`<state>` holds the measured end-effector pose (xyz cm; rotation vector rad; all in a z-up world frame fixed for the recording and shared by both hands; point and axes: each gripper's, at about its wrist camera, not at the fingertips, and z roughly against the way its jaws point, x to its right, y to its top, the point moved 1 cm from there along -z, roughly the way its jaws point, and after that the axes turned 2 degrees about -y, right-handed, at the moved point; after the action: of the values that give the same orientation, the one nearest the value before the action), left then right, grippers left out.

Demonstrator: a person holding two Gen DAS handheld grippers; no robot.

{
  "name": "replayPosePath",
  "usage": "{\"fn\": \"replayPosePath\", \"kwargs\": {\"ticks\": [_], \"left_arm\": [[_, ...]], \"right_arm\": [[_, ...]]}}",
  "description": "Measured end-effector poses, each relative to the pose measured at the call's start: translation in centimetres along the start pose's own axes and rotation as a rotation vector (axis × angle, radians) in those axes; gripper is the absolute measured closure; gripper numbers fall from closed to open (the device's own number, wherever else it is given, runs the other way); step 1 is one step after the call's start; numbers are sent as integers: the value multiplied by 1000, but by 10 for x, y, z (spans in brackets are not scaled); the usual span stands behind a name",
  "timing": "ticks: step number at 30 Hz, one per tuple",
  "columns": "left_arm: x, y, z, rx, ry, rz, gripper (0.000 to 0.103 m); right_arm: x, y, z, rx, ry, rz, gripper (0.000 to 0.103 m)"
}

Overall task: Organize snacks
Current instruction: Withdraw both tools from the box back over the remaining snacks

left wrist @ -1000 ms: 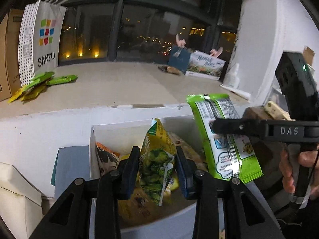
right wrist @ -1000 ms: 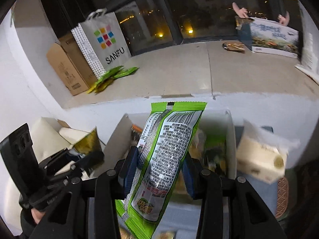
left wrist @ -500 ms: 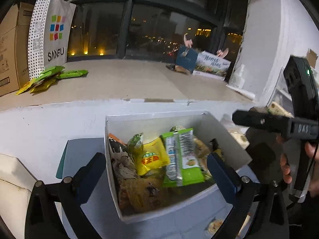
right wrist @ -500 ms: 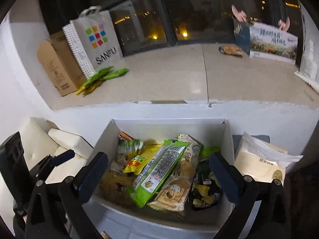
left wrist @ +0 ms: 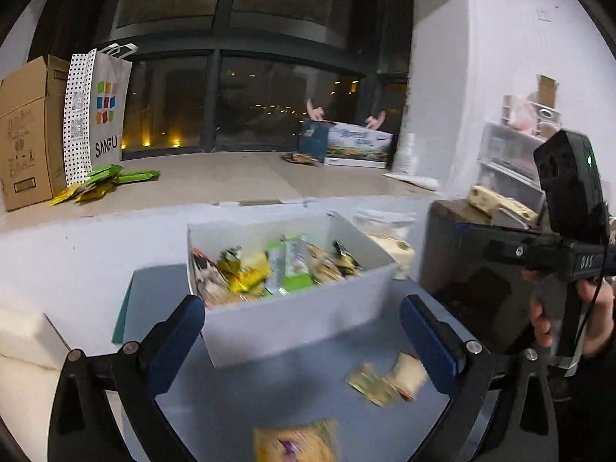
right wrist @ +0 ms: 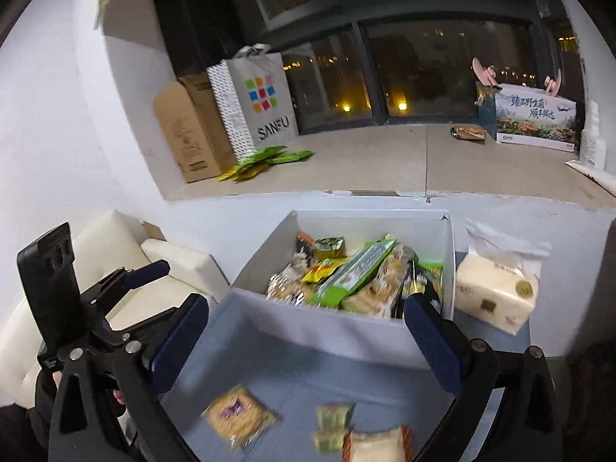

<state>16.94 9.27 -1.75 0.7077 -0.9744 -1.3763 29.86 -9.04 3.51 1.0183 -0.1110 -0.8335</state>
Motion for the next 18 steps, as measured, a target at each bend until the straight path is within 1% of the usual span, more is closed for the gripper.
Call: {"fn": "replayPosePath", "kwargs": {"ticks": [2, 4, 6, 8, 10, 14, 17, 18], "left_arm": [[11, -15, 16, 1, 6, -15, 0], [19, -26, 29, 6, -20, -3, 0], [26, -38, 42, 12, -21, -4, 0], [31, -52, 53, 14, -14, -3, 0], [34, -64, 58, -6, -19, 5, 0], [36, -84, 69, -40, -60, 48, 0], [37, -92, 75, -49, -26, 44, 0], [37, -94, 77, -47, -19, 43, 0]], "right_arm": [[-6, -19, 19, 24, -3, 12, 0], [-13, -42, 39, 58, 9, 20, 0], [-17, -65, 54, 84, 8, 34, 0], [-22, -90, 67, 101, -11, 53, 0], [-25, -110, 75, 106, -33, 59, 0], [-27, -148, 84, 80, -67, 55, 0], [-25, -165, 81, 40, -67, 57, 0], [-24, -168, 76, 2, -60, 51, 0]]}}
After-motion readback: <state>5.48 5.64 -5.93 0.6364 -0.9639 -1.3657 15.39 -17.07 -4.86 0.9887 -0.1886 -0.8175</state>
